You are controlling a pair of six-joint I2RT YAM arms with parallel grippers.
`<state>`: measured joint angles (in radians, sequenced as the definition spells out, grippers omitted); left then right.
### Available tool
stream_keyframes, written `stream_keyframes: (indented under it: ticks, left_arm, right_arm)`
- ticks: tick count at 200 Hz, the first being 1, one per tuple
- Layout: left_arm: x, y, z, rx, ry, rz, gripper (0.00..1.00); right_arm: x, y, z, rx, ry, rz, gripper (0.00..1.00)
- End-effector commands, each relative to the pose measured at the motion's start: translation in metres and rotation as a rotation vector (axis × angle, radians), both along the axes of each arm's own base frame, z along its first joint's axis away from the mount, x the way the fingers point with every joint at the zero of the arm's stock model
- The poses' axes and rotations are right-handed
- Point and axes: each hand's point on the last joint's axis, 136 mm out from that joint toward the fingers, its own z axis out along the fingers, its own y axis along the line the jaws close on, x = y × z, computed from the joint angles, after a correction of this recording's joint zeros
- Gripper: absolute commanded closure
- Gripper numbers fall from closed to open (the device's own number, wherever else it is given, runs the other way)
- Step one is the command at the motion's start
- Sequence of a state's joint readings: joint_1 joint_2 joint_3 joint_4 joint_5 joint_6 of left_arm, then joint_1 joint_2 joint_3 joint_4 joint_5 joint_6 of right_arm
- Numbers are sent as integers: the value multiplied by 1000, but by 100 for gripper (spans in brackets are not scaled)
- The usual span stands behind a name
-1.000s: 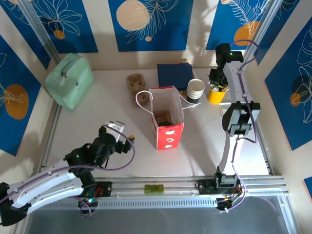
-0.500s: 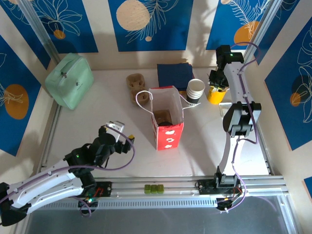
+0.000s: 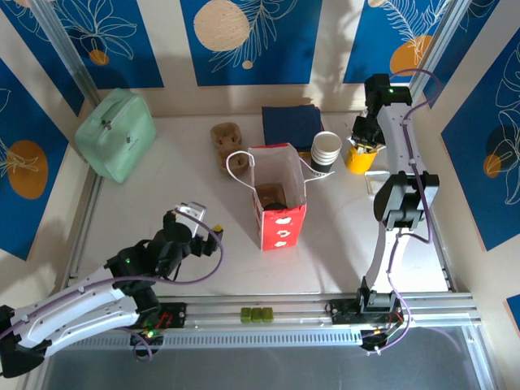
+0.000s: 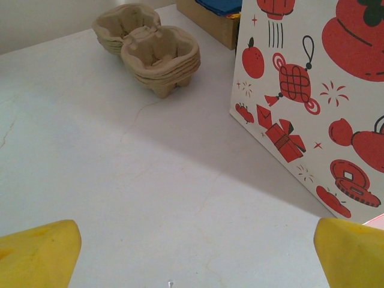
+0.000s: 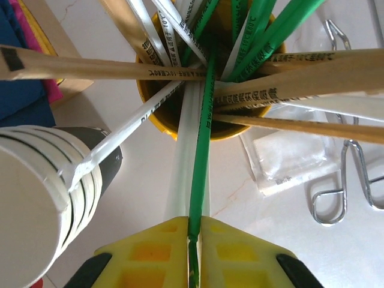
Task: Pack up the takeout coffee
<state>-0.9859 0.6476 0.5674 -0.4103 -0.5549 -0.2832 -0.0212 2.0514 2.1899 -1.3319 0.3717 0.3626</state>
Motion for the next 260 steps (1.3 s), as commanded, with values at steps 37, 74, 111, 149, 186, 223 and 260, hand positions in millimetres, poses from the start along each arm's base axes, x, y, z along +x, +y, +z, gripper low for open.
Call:
stream_keyframes:
  ticks: [37,74,111,149,186,223,260]
  left_arm:
    - [-1,4,16,-55,-16,17,1]
    - [-2,6,18,-67,-17,22,1]
    - [-3,6,20,-83,-17,25,1]
    - [-3,7,20,-93,-11,31,1]
    - [-4,7,23,-103,-10,34,1]
    - [-5,8,22,-112,-2,40,1]
    - [-5,9,23,-118,-2,40,1]
  right_arm:
    - [-34,0,79,5,-156,-7,91]
    - [-62,8,120,36,-247,14,95]
    - [-93,15,149,67,-306,31,98]
    - [-125,36,177,185,-361,71,99]
    - [-155,99,213,530,-430,238,99]
    - [-190,129,247,692,-483,324,100]
    - [-222,153,276,824,-523,412,100]
